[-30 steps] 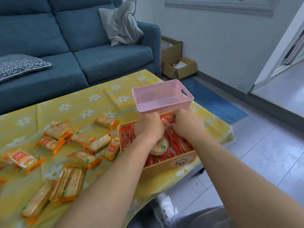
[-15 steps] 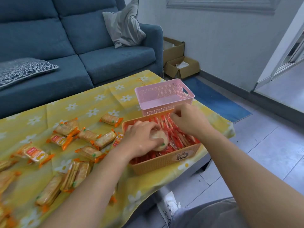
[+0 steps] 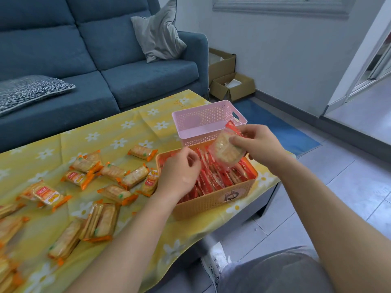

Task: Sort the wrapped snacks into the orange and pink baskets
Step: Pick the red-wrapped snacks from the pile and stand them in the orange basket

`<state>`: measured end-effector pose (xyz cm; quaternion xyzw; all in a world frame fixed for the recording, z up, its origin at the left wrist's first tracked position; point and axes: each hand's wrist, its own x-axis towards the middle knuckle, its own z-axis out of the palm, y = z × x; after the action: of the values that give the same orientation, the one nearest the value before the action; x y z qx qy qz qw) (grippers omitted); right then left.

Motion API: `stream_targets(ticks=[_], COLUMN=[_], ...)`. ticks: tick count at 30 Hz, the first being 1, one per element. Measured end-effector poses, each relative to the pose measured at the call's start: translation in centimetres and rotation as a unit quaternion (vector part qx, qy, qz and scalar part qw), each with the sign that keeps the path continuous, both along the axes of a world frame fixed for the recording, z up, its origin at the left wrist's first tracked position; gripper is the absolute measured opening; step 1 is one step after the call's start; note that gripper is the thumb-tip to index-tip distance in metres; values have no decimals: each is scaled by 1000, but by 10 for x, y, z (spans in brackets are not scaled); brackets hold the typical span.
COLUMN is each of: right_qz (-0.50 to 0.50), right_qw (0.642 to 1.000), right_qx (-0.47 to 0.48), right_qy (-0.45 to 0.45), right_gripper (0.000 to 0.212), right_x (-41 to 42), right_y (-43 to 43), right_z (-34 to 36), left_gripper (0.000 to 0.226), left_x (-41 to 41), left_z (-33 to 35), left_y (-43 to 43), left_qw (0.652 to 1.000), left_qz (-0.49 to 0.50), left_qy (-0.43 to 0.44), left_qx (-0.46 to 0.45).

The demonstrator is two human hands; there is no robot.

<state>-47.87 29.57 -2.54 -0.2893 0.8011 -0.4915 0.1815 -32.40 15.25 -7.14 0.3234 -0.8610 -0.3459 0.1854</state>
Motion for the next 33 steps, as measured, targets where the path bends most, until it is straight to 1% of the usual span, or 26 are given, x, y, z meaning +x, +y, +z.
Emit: stream_targets(ticks=[2,4,5,7,9,11,13,15,16,19,21,23,25,28,30,33], right_qz=[-27,-34,-32,-23,-7,15,38,48,52,49,37,35,33,20,22,20], right_qw=[999,999,998,998,997,993,985,978,975,965,954,935,918,900,886,872], right_qx=[5,17,22,34,54,99,151,176,184,207,224,256,277,272,275,290], right_qy=[18,36,41,55,56,56,73,100,115,153,194,244,282,339,373,393], right_gripper=[12,9,6,10,9,21,31,35,36,33,26,20,14,14,18,18], right_x=[-1,1,3,6,6,4,3,3,3,6,11,19,26,38,44,44], right_y=[0,-2,-2,-3,-4,-5,-8,-9,-9,-8,-9,-12,-18,-28,-33,-33], right_z=[-1,-2,-2,0,-2,-5,-9,-10,-9,-6,-3,-4,-6,-13,-15,-13], left_gripper=[18,32,37,43,43,36,28,24,27,49,52,51,48,44,43,39], left_x=[-3,-13,-19,-30,-35,-37,-38,-37,-38,-35,-34,-34,-33,-30,-27,-24], left_z=[-2,1,3,4,3,2,1,-3,-6,-6,-2,2,3,1,0,2], left_y=[11,21,24,28,29,30,31,26,22,10,4,-1,-2,2,1,-2], left_qw=[987,963,952,937,933,934,939,948,957,976,983,986,984,982,985,988], left_qz=[-31,-23,-17,-13,-16,-27,-28,-32,-32,-32,-9,7,-2,-28,-39,-35], left_qy=[-146,-230,-253,-282,-298,-308,-303,-291,-277,-211,-167,-151,-160,-162,-135,-62], left_qx=[-68,-138,-171,-203,-198,-177,-162,-123,-86,36,80,75,71,92,103,135])
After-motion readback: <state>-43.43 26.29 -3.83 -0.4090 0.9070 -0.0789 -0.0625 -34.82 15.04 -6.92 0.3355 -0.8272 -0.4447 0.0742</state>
